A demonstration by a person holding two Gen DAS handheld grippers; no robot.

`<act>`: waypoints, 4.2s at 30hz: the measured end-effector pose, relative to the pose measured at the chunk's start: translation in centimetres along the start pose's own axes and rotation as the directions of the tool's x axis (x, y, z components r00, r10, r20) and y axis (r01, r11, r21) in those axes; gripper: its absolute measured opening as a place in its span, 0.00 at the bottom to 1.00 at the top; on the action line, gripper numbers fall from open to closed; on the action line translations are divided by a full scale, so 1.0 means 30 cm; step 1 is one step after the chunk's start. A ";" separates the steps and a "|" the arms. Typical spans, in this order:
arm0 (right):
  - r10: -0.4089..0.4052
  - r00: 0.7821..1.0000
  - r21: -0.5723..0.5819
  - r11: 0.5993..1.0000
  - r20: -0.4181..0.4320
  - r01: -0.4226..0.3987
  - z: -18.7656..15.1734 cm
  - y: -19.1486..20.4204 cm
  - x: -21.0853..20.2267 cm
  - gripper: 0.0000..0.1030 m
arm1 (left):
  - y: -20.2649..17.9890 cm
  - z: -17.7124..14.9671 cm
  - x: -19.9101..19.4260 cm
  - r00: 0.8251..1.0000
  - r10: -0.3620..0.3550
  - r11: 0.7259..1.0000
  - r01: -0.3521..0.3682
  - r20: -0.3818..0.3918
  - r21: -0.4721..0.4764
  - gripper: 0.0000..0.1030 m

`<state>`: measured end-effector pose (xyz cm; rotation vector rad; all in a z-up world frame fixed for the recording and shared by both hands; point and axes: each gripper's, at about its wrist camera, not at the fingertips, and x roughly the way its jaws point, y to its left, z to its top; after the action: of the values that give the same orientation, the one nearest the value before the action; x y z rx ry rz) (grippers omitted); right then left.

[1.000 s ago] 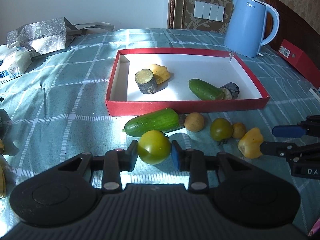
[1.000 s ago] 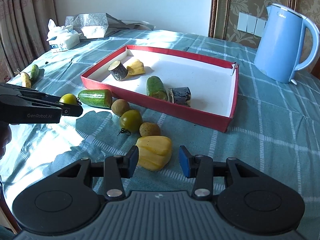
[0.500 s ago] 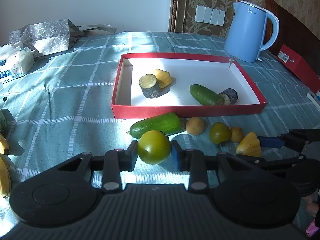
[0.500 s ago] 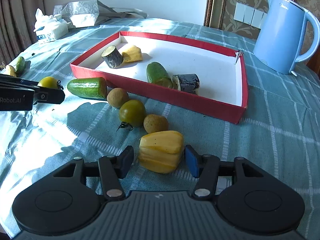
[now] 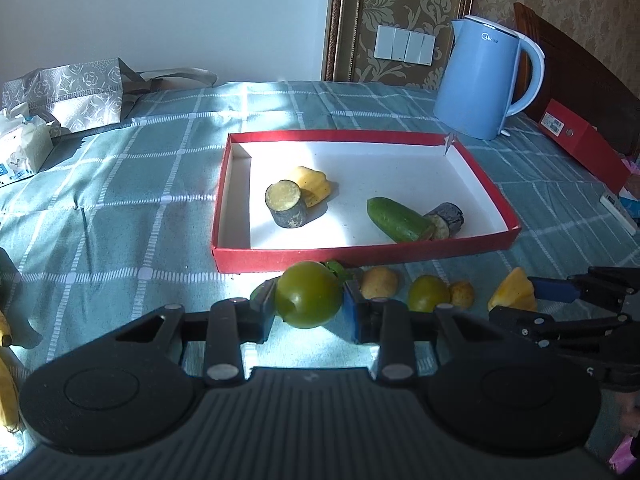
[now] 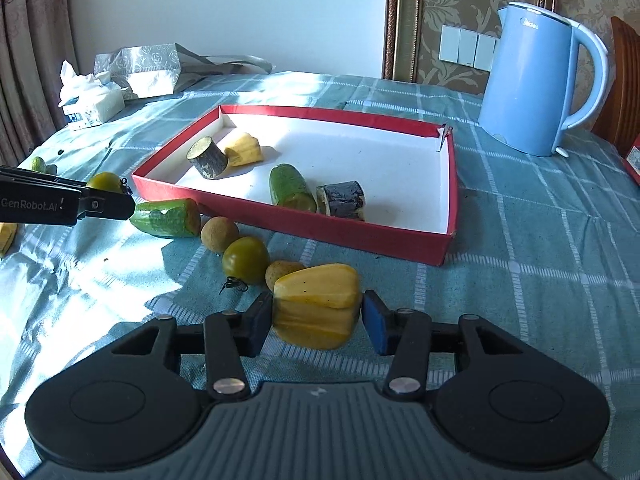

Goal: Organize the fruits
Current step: 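Lift the green tomato with left tool while right tool grasps a yellow jackfruit chunk, then release the tomato into the tray with left tool while right tool carries the jackfruit chunk, then lower the jackfruit chunk into the red tray and open the right tool, then reach and close the left tool on the green cucumber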

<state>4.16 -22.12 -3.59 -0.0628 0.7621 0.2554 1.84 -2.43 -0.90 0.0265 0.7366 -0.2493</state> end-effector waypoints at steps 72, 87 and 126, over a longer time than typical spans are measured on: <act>0.075 0.997 -0.046 0.996 0.006 -0.075 0.347 -0.159 0.340 0.53 | 0.046 -0.086 -0.096 0.983 0.179 0.983 -0.180 0.041 0.031 0.85; -0.065 0.992 -0.016 0.998 0.107 0.067 0.081 -0.207 -0.116 0.54 | 0.052 -0.021 0.075 0.995 -0.096 0.970 0.103 -0.040 0.221 0.85; -0.186 0.982 0.117 0.976 0.014 0.183 -0.082 -0.139 -0.151 0.54 | 0.051 0.001 0.236 0.918 -0.310 0.844 0.386 -0.248 0.372 0.54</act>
<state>0.41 -27.44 -2.39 -0.0204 0.7402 0.0349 7.26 -2.49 -5.71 0.3263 0.8548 -0.7635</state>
